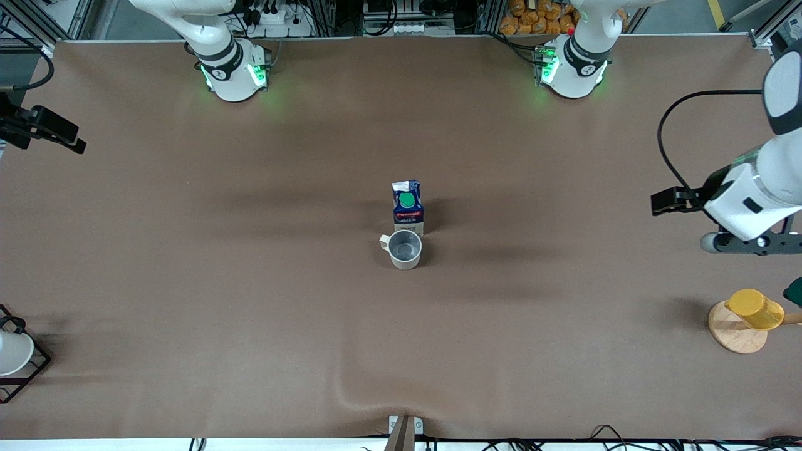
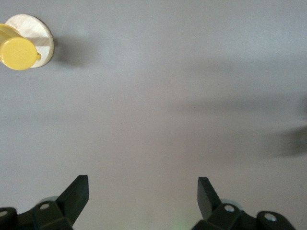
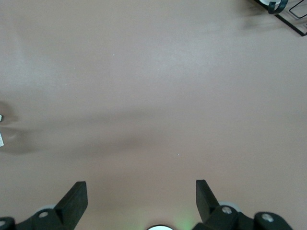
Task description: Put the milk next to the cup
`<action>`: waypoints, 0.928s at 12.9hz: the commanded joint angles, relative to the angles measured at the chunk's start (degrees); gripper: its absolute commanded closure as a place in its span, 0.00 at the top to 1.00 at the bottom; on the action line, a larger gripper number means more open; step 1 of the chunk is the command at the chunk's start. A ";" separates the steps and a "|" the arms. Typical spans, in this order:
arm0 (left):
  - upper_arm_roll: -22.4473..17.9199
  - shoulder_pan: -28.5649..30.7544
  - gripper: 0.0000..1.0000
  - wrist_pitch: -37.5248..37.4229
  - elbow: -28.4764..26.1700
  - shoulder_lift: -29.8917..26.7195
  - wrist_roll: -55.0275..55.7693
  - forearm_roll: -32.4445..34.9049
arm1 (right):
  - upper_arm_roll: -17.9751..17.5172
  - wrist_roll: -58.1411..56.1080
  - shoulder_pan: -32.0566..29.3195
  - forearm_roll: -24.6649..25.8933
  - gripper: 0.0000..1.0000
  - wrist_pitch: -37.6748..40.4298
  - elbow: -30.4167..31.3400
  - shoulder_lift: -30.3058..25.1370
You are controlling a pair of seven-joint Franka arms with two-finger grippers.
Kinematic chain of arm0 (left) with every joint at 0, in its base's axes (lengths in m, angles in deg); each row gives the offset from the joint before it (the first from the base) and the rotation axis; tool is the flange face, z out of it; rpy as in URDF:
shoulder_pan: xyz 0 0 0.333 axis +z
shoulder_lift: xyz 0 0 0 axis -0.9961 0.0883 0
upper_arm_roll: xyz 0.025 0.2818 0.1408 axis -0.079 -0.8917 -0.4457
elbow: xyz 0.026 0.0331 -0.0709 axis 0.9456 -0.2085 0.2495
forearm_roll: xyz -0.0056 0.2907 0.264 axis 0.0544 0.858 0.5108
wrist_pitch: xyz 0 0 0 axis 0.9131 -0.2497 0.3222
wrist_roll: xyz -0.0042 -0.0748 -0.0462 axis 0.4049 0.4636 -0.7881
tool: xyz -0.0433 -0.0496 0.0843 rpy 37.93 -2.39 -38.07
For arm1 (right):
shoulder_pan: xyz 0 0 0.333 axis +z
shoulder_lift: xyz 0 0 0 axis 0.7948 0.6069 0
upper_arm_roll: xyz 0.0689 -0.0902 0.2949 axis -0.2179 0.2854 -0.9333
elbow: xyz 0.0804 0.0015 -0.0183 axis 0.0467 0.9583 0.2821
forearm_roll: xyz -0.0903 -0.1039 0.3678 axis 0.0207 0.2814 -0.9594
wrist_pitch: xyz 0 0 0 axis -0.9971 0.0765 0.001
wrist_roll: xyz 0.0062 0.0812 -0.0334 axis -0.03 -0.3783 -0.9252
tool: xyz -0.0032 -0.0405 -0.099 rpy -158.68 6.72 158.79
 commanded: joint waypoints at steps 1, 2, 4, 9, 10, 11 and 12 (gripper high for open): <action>0.87 2.33 1.00 1.05 -1.75 -2.28 -2.37 0.82 | 0.16 0.93 0.23 -1.13 1.00 0.16 1.29 -0.70; 0.87 3.39 1.00 1.05 -2.02 -2.72 -3.16 0.55 | 0.16 0.93 0.23 -1.13 1.00 0.07 1.64 -0.79; 1.13 5.42 1.00 0.96 -2.11 -2.99 -4.22 0.03 | 0.16 0.84 0.32 -1.13 1.00 -0.02 2.00 -0.88; 2.80 6.04 1.00 1.40 -2.10 -5.44 -4.49 -0.50 | 0.16 0.84 0.32 -1.22 1.00 -0.10 2.17 -0.88; 3.15 6.13 1.00 0.88 -2.28 -6.23 -4.49 -0.68 | 0.16 0.75 0.32 -1.22 1.00 -0.02 2.35 -0.97; 3.59 6.04 1.00 0.35 -2.28 -6.41 -4.40 -0.68 | 0.16 0.49 0.32 -1.22 1.00 -0.02 2.44 -0.97; 3.86 5.78 1.00 -0.17 -2.54 -7.11 -4.40 -0.68 | 0.08 0.49 0.32 -1.22 1.00 -0.10 2.52 -0.97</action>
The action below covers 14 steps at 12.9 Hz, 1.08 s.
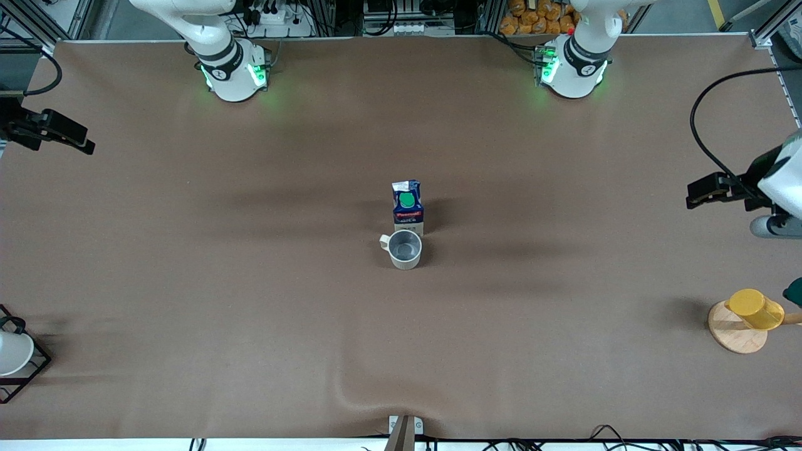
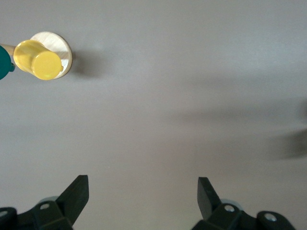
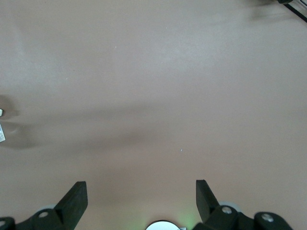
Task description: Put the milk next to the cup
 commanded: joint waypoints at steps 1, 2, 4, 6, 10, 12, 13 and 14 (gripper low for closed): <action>0.84 0.08 1.00 -0.46 -3.66 -3.72 -0.62 -0.62 | 0.18 0.49 0.32 -0.63 1.00 -0.19 1.09 -0.97; 0.40 -0.62 1.00 -0.20 -6.11 -5.90 -0.71 -0.70 | 0.18 0.49 0.41 -0.63 1.00 -0.19 1.09 -0.97; -2.49 -3.25 1.00 1.47 -11.47 -9.77 -2.38 -2.27 | 0.18 0.40 0.41 -0.63 1.00 -0.28 1.53 -0.97; -6.71 -6.42 1.00 1.65 -11.76 -10.23 -2.65 -4.56 | 0.09 0.31 0.32 -0.63 1.00 -0.46 1.53 -0.80; -7.07 -6.69 1.00 2.26 -14.31 -12.16 -4.31 -4.66 | 0.18 0.31 0.94 -0.54 1.00 -1.68 1.70 -0.53; -7.07 -6.61 1.00 2.36 -14.05 -11.91 -4.58 -4.66 | 0.18 0.31 0.94 -0.54 1.00 -1.69 2.06 -0.53; -7.08 -6.61 1.00 2.36 -14.05 -11.82 -4.58 -4.57 | 0.18 0.23 0.85 -0.54 1.00 -2.12 2.06 -0.53; -7.08 -6.61 1.00 2.36 -14.13 -11.81 -4.58 -4.57 | 0.18 0.22 0.85 -0.54 1.00 -2.74 2.23 -0.53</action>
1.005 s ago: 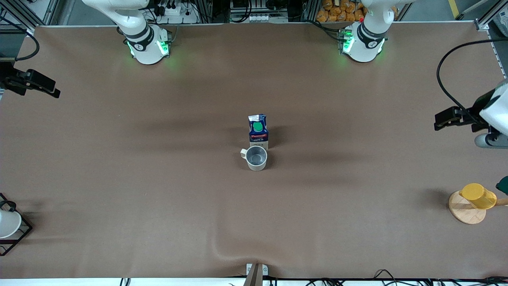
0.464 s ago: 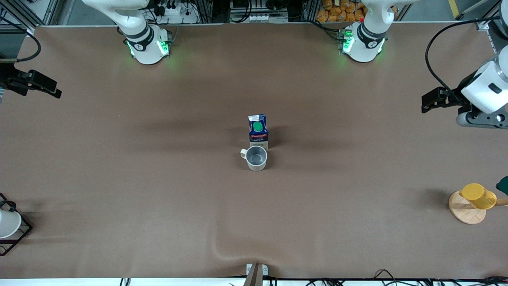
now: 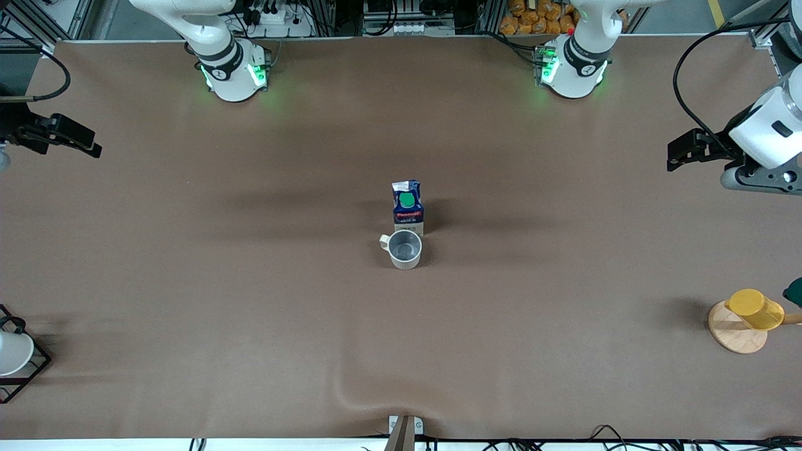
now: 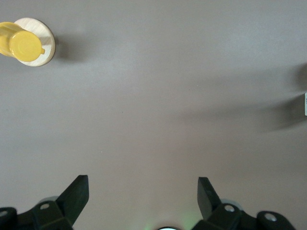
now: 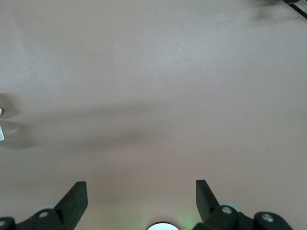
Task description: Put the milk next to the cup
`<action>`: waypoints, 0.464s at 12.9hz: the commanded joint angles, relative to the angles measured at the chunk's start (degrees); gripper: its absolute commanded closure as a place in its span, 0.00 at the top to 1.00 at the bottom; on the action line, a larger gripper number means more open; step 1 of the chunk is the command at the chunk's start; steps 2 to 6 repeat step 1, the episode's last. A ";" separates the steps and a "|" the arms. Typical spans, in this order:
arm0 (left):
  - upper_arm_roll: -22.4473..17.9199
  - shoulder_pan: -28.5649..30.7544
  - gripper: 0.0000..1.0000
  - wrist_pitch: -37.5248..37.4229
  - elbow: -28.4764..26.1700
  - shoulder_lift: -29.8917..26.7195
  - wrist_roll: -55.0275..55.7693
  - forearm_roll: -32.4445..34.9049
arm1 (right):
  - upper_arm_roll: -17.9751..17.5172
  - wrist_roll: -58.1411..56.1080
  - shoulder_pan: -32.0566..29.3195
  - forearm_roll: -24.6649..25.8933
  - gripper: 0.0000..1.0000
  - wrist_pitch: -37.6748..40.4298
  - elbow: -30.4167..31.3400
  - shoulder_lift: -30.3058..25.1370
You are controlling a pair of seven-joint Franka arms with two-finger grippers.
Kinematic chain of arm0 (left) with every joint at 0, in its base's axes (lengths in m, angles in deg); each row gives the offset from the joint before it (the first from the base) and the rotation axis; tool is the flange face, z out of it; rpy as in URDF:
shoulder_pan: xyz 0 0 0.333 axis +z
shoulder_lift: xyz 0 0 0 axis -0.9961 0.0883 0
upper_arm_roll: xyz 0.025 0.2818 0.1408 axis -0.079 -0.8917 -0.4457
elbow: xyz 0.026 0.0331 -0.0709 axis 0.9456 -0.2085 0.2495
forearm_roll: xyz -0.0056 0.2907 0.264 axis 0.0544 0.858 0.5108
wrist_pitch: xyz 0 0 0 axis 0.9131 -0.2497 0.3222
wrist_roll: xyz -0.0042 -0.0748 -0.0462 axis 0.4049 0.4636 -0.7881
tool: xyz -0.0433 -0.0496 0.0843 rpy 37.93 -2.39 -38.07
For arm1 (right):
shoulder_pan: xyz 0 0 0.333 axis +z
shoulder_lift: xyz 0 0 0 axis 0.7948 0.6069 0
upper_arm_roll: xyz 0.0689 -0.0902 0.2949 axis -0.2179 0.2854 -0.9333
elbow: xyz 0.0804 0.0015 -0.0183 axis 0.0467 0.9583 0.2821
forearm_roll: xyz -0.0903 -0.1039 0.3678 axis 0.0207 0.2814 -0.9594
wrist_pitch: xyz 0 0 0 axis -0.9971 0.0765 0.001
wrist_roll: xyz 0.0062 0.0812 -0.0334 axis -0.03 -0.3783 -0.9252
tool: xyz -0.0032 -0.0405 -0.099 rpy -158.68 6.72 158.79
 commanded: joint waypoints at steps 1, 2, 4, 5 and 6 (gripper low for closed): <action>-0.98 -0.51 1.00 1.21 -2.03 -1.71 -1.34 -1.13 | 0.25 0.24 0.44 -0.58 1.00 -1.30 0.89 -0.54; -0.98 -0.51 1.00 1.21 -2.03 -1.71 -1.34 -1.13 | 0.25 0.24 0.44 -0.58 1.00 -1.30 0.89 -0.54; -0.98 -0.51 1.00 1.21 -2.03 -1.71 -1.34 -1.13 | 0.25 0.24 0.44 -0.58 1.00 -1.30 0.89 -0.54; -0.98 -0.51 1.00 1.21 -2.03 -1.71 -1.34 -1.13 | 0.25 0.24 0.44 -0.58 1.00 -1.30 0.89 -0.54; -0.98 -0.51 1.00 1.21 -2.03 -1.71 -1.34 -1.13 | 0.25 0.24 0.44 -0.58 1.00 -1.30 0.89 -0.54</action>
